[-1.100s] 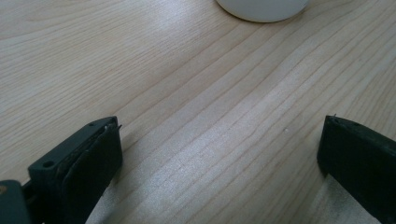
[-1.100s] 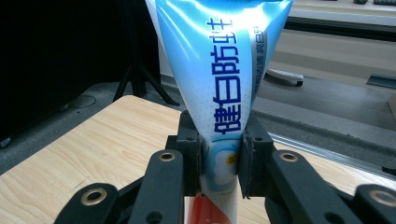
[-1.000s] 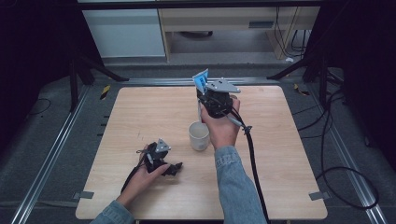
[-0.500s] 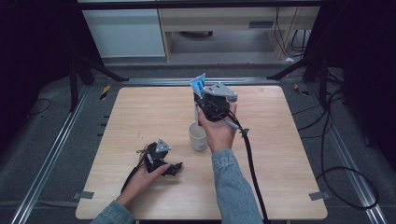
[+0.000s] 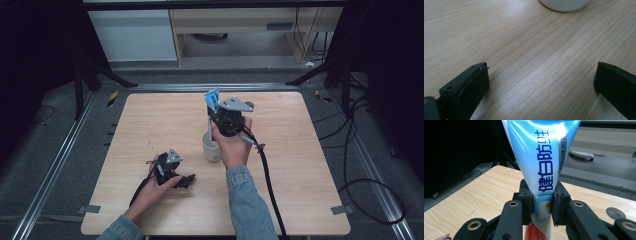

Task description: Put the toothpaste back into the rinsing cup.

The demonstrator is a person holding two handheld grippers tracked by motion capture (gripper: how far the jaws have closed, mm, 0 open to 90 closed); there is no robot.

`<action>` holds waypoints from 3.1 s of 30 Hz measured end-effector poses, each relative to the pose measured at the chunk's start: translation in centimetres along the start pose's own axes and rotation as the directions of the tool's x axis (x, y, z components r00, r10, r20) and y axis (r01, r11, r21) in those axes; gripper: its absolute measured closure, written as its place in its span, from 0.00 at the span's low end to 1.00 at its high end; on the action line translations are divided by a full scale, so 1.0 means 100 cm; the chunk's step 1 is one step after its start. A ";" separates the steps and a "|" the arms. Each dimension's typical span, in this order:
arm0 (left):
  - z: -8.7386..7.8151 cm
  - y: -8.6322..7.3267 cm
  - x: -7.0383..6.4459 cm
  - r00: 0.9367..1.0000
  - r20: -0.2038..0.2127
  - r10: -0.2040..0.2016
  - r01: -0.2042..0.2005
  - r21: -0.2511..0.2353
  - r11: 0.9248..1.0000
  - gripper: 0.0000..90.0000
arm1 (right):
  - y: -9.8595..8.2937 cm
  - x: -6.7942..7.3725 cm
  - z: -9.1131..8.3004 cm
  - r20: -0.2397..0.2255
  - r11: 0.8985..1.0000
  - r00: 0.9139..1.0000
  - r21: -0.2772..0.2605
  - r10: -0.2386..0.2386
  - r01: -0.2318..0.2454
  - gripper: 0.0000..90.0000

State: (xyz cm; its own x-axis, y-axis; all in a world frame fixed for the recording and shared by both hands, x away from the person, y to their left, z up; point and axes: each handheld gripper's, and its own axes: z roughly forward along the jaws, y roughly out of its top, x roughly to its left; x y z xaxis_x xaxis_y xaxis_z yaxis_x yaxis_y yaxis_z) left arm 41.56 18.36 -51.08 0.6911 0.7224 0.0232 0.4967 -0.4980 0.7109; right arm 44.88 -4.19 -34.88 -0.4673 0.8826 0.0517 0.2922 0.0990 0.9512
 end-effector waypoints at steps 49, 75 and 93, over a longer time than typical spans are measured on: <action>0.000 0.000 0.000 1.000 0.004 0.000 0.000 0.005 1.000 0.00 | -0.054 -0.004 0.020 -0.003 0.995 0.998 0.074 0.066 -0.066 0.82; 0.000 0.000 0.000 1.000 0.004 0.000 0.000 0.005 1.000 0.00 | -0.066 -0.005 0.026 -0.007 0.991 0.994 0.090 0.105 -0.104 0.81; 0.000 0.000 0.000 1.000 0.004 0.000 0.000 0.005 1.000 0.00 | -0.066 -0.010 0.026 -0.010 0.987 0.992 0.095 0.128 -0.127 0.80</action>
State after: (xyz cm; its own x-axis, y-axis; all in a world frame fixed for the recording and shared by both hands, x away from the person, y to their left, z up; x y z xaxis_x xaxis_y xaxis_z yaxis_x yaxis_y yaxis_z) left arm 41.54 18.37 -51.07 0.6934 0.7203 0.0207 0.4990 -0.5008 0.7073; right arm 45.62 -4.53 -42.01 -0.4343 0.8833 0.1766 0.4274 0.0295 0.9036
